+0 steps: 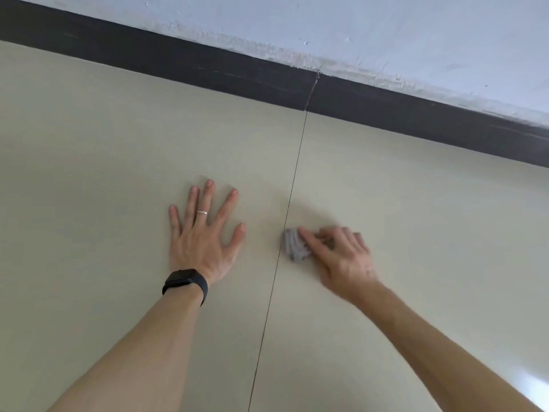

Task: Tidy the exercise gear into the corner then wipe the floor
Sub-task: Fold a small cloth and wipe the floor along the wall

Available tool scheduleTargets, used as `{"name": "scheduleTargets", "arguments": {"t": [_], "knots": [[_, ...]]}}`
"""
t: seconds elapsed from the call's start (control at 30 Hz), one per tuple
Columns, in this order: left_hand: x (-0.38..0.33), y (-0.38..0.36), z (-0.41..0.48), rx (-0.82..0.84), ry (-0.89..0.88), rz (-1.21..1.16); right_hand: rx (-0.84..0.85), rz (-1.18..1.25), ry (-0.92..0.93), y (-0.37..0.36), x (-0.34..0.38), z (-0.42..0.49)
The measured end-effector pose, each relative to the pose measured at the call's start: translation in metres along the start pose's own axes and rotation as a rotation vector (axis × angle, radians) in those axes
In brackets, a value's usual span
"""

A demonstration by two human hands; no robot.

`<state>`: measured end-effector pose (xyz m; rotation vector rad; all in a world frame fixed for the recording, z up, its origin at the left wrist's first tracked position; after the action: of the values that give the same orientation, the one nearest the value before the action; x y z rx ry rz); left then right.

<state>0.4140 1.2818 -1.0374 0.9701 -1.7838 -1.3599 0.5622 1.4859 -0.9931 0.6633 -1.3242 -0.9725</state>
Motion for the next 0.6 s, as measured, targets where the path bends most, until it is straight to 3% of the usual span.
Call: {"name": "scheduleTargets", "arguments": {"t": [0.07, 0.13, 0.17, 0.2, 0.23, 0.37, 0.4, 0.43, 0.47, 0.53, 0.6], "knots": [[0.0, 0.0, 0.0, 0.004, -0.016, 0.001, -0.227, -0.074, -0.437, 0.037, -0.079, 0.038], [0.001, -0.001, 0.0, 0.003, -0.026, -0.001, -0.471, 0.008, -0.896, 0.059, -0.132, 0.048], [0.0, 0.0, 0.001, 0.002, -0.024, 0.002, -0.525, 0.044, -1.043, 0.057, -0.135, 0.051], [0.0, 0.0, 0.001, 0.004, -0.023, 0.007, -0.512, 0.046, -1.052, 0.048, -0.122, 0.06], [0.0, 0.0, 0.001, 0.008, -0.024, 0.01, -0.459, 0.042, -0.934, 0.036, -0.098, 0.073], [0.001, 0.001, 0.001, 0.017, -0.036, 0.007, 0.013, 0.05, -0.137, -0.027, 0.013, 0.09], [0.001, 0.002, 0.0, 0.015, -0.039, 0.001, 0.052, 0.035, -0.049, -0.021, 0.006, 0.095], [0.001, 0.002, 0.0, 0.008, -0.042, -0.003, -0.001, 0.006, -0.087, -0.007, -0.016, 0.103], [0.0, 0.002, 0.001, 0.0, -0.045, -0.001, -0.137, -0.009, -0.258, 0.012, -0.05, 0.11], [0.0, 0.002, 0.001, -0.007, -0.047, 0.012, -0.491, 0.025, -0.813, 0.049, -0.122, 0.109], [0.0, 0.001, 0.001, -0.013, -0.044, 0.013, -0.727, 0.124, -1.229, 0.051, -0.15, 0.097]]}}
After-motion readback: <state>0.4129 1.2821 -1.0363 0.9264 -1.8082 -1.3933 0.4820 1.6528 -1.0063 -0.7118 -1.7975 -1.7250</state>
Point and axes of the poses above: each hand's wrist, its own z-axis towards the middle knuckle, its own y-axis out of the back of the hand, x = y × z, the point moved 8 cm from there along z, towards the middle knuckle, and after that the axes turned 14 degrees about z, right-handed, at the moved point
